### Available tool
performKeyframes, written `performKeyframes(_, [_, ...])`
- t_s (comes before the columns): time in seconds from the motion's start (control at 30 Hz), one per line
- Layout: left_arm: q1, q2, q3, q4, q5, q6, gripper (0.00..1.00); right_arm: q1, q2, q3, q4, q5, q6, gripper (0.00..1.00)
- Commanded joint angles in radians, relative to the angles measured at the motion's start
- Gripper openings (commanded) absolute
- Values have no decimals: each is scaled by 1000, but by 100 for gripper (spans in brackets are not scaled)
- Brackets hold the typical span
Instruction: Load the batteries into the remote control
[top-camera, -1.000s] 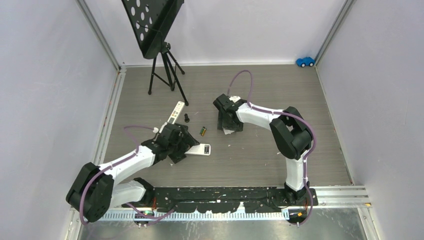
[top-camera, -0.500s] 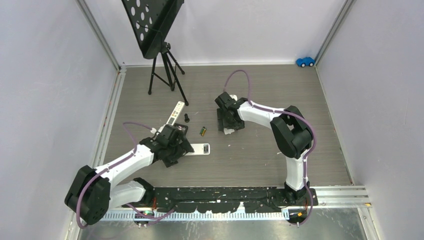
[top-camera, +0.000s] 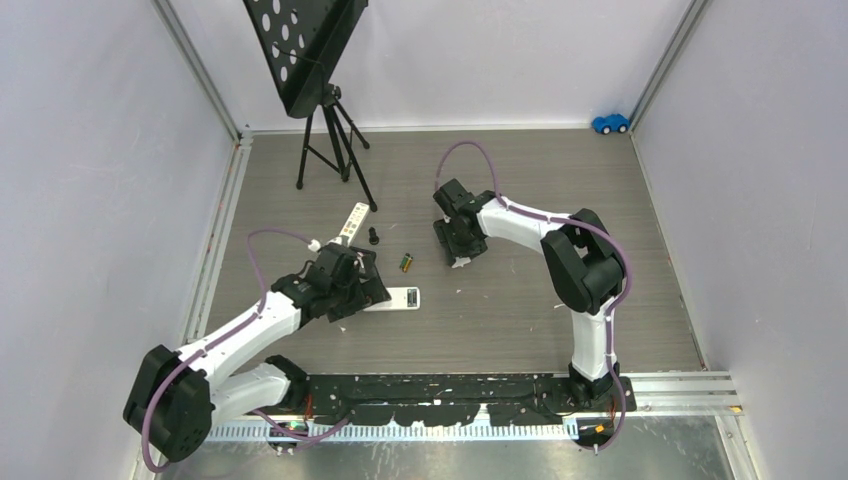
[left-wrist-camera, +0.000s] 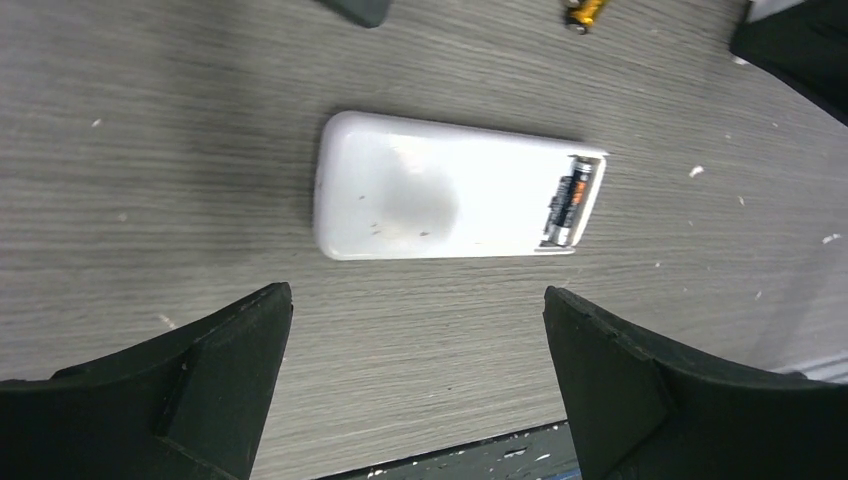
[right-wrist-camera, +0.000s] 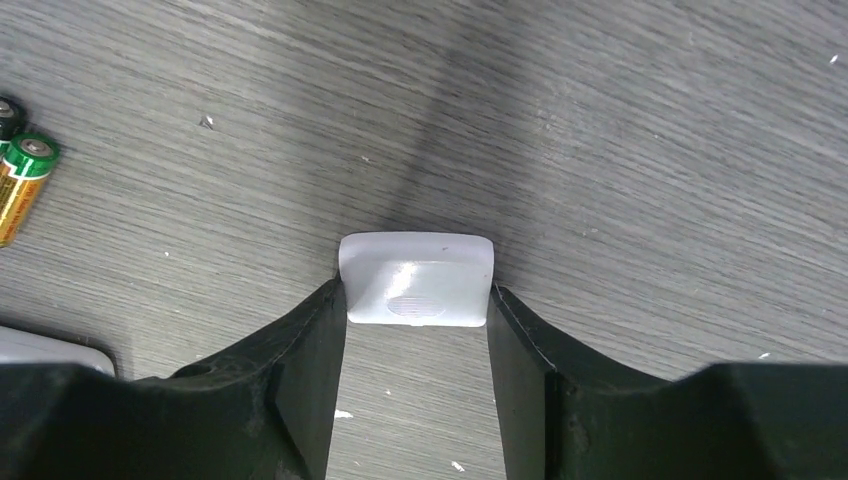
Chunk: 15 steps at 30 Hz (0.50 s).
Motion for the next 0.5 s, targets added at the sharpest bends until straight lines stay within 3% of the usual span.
performKeyframes(0.0, [-2,-13,47,111,72,100,99,1,49,-14,32,-11,-20,54])
performKeyframes(0.13, [-2,2,68,138,104,141,99,1,40,-17,58,11,-16,66])
performKeyframes(0.47, [-2,35,77,202,156,165,99,11,57,-36,107,111,-75,68])
